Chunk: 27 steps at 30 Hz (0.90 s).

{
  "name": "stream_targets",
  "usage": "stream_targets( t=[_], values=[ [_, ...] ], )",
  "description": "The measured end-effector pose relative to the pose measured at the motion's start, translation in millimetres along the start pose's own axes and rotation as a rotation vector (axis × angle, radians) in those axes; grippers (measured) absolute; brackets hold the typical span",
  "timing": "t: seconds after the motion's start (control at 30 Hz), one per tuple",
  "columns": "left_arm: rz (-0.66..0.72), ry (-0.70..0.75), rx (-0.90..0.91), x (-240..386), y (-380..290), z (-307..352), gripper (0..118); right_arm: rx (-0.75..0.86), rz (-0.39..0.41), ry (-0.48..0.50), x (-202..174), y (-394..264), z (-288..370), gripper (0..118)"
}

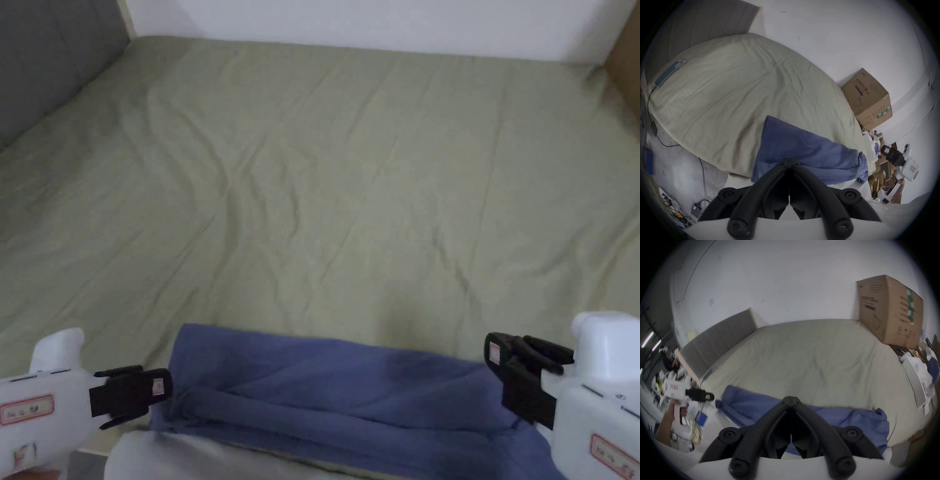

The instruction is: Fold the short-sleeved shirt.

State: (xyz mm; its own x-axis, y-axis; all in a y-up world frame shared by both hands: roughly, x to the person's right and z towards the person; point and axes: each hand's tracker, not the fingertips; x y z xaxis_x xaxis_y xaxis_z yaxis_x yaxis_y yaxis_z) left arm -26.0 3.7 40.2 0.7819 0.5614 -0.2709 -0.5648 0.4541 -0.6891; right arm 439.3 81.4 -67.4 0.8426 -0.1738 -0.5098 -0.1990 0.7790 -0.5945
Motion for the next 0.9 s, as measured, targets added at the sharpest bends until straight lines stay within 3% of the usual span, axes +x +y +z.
stream_targets(
  t=[0.07, 0.1, 0.13, 0.27, 0.4, 0.5, 0.77, 0.9],
  values=[
    [0.058, -0.075, -0.01, -19.5, 8.4, -3.8, 81, -0.029, 0.06, -0.006, -10.5, -1.8, -10.4, 0],
    [0.079, -0.105, -0.034, -30.0, 13.4, -10.5, 106, -0.044, 0.068, -0.006, -14.6, -2.2, -15.0, 0],
    [0.088, -0.145, -0.065, -37.7, 16.5, -17.9, 118, -0.06, 0.062, 0.008, -16.5, -2.0, -19.1, 0],
    [0.138, -0.316, -0.16, -63.0, 32.6, -48.1, 118, -0.12, 0.059, 0.027, -25.2, -4.2, -31.8, 0],
    [0.21, -0.355, -0.19, -82.8, 44.3, -76.5, 118, -0.16, 0.082, 0.005, -29.7, -4.8, -42.0, 0],
    [0.261, -0.465, -0.172, -87.3, 53.4, -81.1, 118, -0.187, 0.083, 0.01, -32.1, -1.9, -49.4, 0],
    [0.178, -0.451, -0.267, -72.1, 62.6, -103.9, 118, -0.222, 0.092, 0.064, -37.7, 5.0, -63.7, 0],
    [0.164, -0.524, -0.299, -70.3, 64.0, -110.4, 118, -0.217, 0.085, 0.074, -37.9, 4.5, -63.1, 0]
  ],
)
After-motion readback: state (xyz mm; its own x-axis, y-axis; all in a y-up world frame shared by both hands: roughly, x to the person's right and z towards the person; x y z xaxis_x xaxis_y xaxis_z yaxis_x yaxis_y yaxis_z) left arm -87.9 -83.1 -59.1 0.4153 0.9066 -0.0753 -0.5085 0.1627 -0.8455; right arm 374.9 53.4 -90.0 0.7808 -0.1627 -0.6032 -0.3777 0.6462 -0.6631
